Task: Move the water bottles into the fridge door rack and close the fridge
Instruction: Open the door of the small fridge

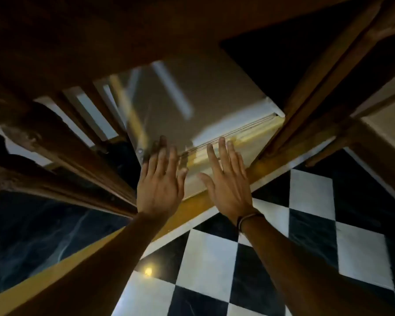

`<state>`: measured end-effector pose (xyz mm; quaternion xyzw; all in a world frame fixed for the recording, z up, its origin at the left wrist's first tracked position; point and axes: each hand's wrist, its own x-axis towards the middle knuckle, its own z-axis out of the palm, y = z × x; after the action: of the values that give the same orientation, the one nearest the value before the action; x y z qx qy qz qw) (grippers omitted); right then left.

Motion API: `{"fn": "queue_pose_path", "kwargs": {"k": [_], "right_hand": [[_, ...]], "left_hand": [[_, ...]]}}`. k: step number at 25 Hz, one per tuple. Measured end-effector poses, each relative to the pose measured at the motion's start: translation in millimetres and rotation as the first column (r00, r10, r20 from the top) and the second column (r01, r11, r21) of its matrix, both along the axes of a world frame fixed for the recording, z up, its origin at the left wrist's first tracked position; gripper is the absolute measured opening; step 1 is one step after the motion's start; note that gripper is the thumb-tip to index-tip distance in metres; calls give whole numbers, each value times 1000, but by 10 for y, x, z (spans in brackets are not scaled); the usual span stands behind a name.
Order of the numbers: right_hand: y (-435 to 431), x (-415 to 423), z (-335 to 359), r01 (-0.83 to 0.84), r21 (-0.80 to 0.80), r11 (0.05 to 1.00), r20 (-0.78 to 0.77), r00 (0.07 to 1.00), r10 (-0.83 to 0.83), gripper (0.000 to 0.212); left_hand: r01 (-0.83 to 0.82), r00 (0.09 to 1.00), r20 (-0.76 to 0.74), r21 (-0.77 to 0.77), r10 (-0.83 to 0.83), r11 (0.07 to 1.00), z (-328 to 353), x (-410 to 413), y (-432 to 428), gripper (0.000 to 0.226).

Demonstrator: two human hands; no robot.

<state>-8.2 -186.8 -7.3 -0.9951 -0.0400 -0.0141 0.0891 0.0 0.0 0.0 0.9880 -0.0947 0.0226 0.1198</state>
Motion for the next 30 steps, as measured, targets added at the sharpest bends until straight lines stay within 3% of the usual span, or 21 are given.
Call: {"fn": "queue_pose_path", "kwargs": {"k": [4, 7, 11, 17, 23, 30], "right_hand": [[236, 616, -106, -35, -19, 999, 45, 998, 36, 81], [407, 647, -254, -20, -36, 999, 53, 998, 21, 70], [412, 617, -241, 27, -16, 1000, 59, 998, -26, 66], [209, 116, -216, 31, -21, 999, -4, 1000, -31, 72], [-587, -974, -181, 99, -135, 986, -113, 987, -114, 65], [-1279, -1313, -117, 387, -232, 893, -153, 891, -426, 69]], "left_hand": [[-112, 989, -90, 28, 114, 993, -195, 468, 85, 77], [-105, 994, -14, 79, 107, 991, -341, 425, 136, 71], [-72, 996, -46, 80, 76, 994, -283, 408, 167, 73], [81, 980, -191, 161, -49, 984, -225, 386, 321, 112], [116, 981, -166, 112, -96, 987, -300, 421, 361, 92], [182, 982, -72, 120, -174, 976, -413, 412, 478, 83]]}}
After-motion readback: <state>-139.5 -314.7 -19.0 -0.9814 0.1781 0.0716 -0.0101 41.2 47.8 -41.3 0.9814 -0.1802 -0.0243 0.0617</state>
